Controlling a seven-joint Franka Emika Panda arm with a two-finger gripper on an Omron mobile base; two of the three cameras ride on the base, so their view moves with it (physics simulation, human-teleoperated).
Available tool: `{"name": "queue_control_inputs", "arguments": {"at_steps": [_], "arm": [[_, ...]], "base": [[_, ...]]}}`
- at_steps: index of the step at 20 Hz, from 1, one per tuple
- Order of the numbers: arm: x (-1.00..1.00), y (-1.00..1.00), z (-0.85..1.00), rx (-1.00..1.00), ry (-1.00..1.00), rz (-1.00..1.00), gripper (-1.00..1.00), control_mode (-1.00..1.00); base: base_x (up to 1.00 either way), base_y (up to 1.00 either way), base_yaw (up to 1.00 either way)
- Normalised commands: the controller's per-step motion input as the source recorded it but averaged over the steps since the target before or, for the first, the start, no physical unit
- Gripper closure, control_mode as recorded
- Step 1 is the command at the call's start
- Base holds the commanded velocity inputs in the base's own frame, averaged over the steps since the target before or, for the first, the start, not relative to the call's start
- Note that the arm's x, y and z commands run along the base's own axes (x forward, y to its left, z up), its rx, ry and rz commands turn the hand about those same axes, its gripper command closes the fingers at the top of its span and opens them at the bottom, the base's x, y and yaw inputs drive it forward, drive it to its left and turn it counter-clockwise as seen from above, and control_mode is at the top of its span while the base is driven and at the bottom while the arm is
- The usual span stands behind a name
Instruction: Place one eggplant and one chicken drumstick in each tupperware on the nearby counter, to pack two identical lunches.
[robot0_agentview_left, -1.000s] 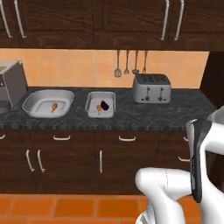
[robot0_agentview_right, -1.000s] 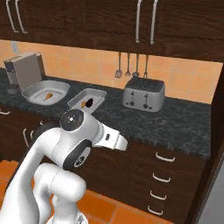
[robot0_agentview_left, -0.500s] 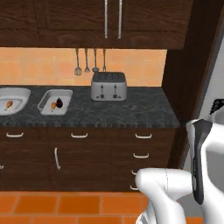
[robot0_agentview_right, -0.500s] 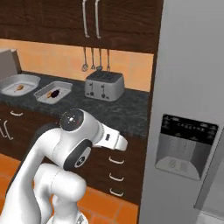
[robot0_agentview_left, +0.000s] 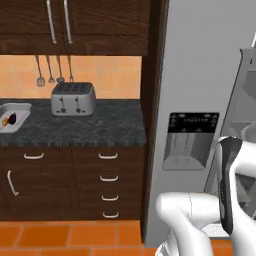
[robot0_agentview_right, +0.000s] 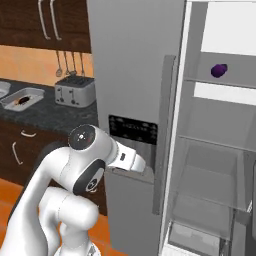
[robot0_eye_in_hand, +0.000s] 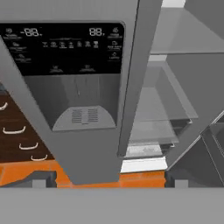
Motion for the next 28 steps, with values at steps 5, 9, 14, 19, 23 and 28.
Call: {"name": "queue_control_inputs", "arguments": {"at_steps": [5,9,14,19,23,28], "arm": [[0.00,0.00,0.00,0.00,0.00,0.00,-1.00,1.00],[0.00,0.00,0.00,0.00,0.00,0.00,-1.00,1.00],[0.00,0.00,0.00,0.00,0.00,0.00,-1.00,1.00],[0.00,0.00,0.00,0.00,0.00,0.00,-1.00,1.00],[0.00,0.00,0.00,0.00,0.00,0.00,-1.00,1.00],[0.00,0.00,0.00,0.00,0.00,0.00,-1.00,1.00]], "base": [[0.13,-1.00,-0.02],[0.52,-0.26,0.04],[0.14,-0.72,0.25],[0.07,-0.35,0.01],[0.49,0.00,0.00],[0.49,0.00,0.00]]}}
